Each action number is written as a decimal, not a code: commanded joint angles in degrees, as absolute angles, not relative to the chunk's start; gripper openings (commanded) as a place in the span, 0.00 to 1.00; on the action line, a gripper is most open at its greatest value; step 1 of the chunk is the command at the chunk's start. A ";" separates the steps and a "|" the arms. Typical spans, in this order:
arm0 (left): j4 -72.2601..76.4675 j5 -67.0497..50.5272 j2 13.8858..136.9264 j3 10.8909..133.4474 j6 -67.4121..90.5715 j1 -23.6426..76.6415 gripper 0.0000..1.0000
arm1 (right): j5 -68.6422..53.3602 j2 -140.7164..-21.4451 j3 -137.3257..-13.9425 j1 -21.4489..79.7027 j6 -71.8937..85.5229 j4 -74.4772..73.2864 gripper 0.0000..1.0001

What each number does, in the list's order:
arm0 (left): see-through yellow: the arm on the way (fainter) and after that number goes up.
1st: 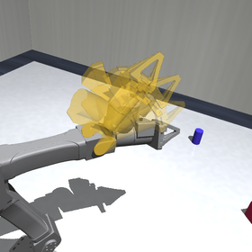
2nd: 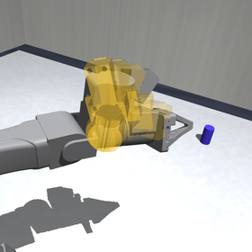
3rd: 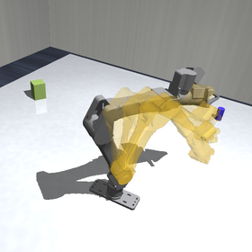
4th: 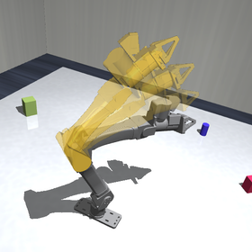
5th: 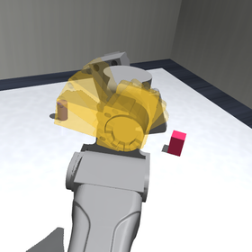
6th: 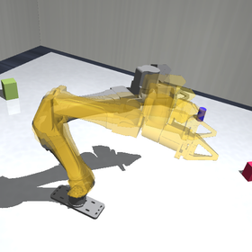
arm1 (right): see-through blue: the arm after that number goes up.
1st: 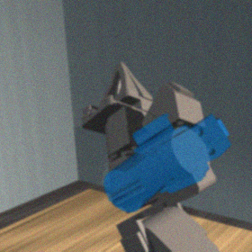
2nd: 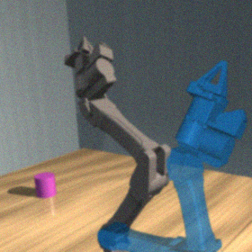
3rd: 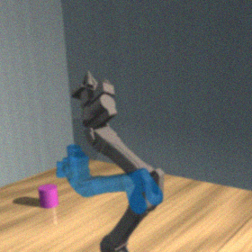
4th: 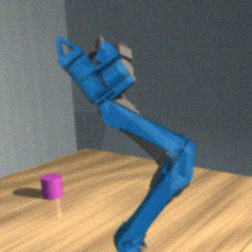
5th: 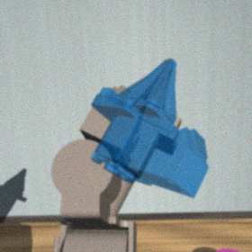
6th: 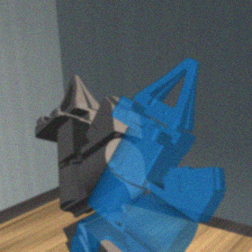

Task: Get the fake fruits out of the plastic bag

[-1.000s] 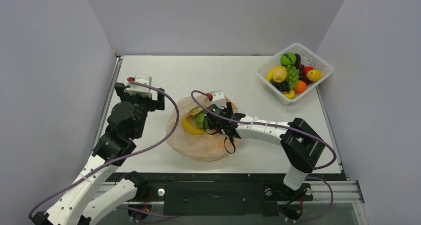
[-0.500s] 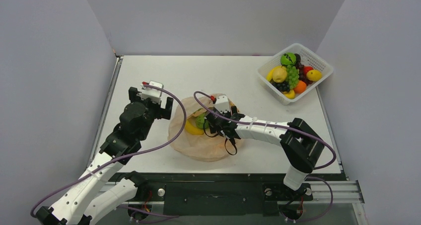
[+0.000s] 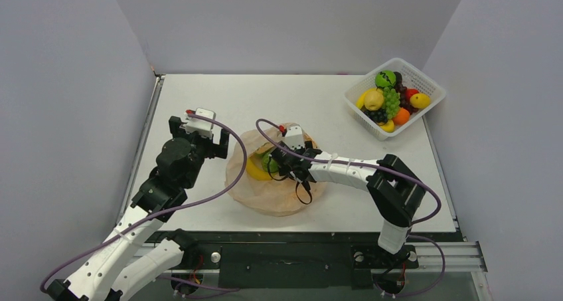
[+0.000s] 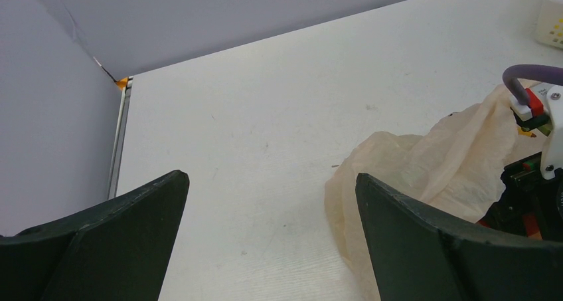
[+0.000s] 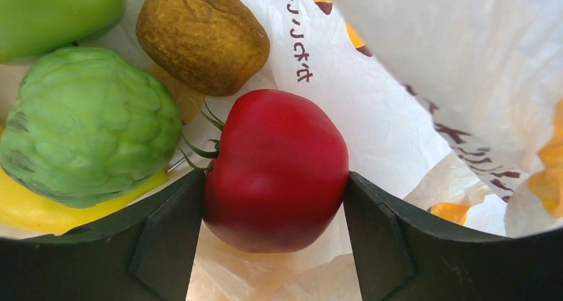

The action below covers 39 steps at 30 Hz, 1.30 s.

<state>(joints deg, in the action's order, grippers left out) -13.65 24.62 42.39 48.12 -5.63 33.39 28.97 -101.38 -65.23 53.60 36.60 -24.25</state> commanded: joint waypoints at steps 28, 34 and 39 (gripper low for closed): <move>-11.86 24.21 40.51 48.62 -5.16 33.13 0.97 | 21.83 -63.08 -48.33 46.43 38.31 -9.14 0.00; -12.11 24.14 39.85 48.90 -4.73 33.13 0.97 | 25.63 -63.08 -52.33 40.22 38.47 -10.86 0.00; -12.19 23.50 39.33 49.06 -4.33 33.30 0.97 | 27.50 -64.05 -56.99 35.70 38.47 -10.79 0.00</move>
